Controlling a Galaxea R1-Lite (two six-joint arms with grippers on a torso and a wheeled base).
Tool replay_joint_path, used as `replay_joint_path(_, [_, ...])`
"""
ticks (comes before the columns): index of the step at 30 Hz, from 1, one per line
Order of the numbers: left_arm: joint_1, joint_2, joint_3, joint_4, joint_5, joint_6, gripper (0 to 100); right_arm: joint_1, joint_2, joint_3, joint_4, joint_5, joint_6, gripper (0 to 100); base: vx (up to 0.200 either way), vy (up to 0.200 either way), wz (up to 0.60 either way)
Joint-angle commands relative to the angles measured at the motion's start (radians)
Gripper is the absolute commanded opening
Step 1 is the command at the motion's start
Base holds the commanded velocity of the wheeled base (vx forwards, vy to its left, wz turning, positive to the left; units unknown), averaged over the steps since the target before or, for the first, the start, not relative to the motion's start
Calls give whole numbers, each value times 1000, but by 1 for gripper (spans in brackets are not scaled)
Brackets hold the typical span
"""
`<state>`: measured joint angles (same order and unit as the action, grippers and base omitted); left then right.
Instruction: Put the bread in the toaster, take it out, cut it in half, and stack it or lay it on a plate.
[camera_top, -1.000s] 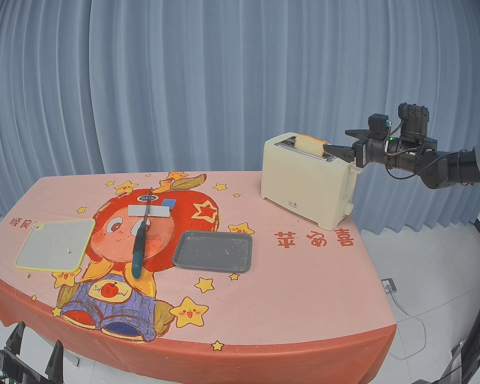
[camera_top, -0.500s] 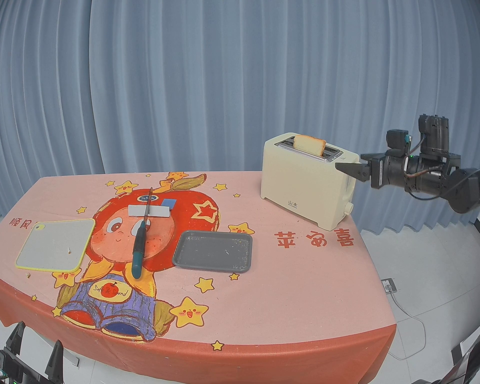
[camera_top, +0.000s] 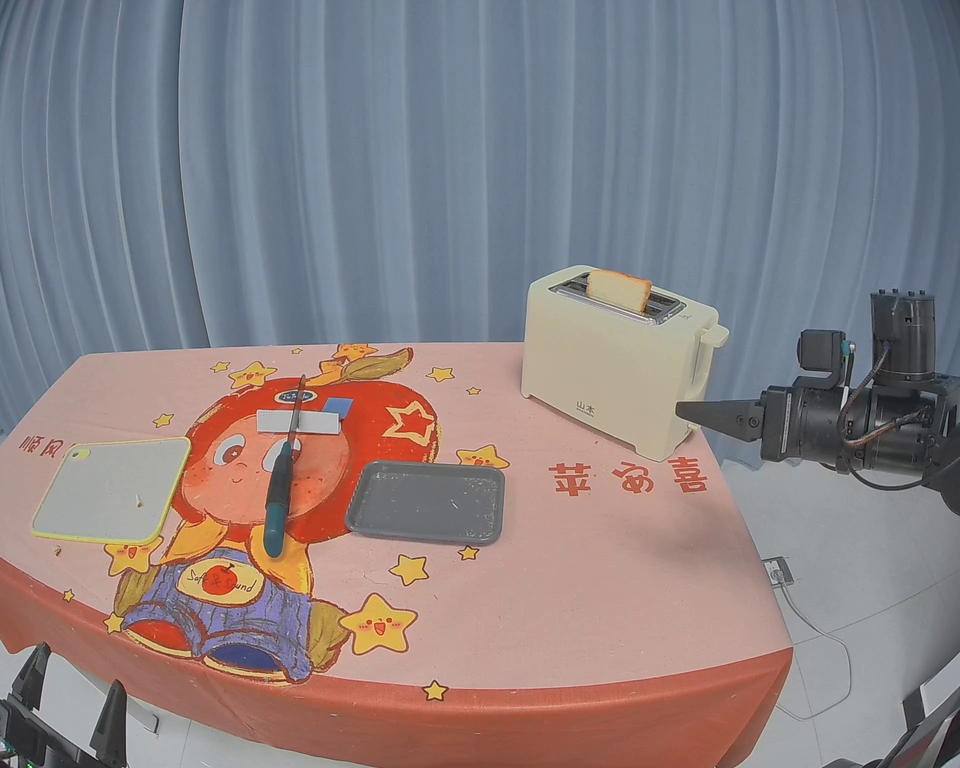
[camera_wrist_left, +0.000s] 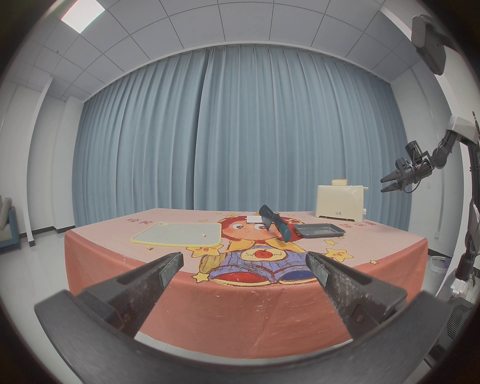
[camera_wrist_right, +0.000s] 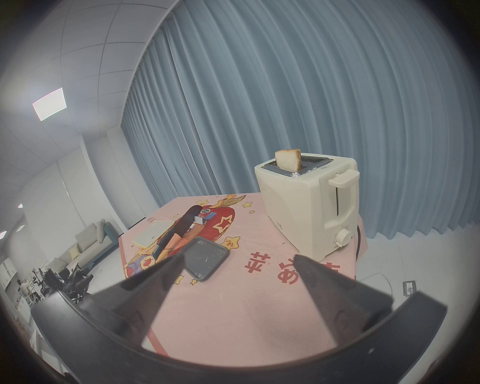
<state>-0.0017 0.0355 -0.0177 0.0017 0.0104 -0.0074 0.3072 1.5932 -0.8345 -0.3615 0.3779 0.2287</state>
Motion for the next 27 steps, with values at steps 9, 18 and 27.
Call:
replay_joint_path(9, [0,0,18,0,0,0,100,1,-27,71,-2,-11,-6,0,0,0,0])
replay_joint_path(18, [0,0,18,0,0,0,100,-27,51,187,-163,-25,-75,0,0,0,0])
replay_joint_path(27, [0,0,18,0,0,0,100,-71,191,236,-356,-27,-94,0,0,0,0])
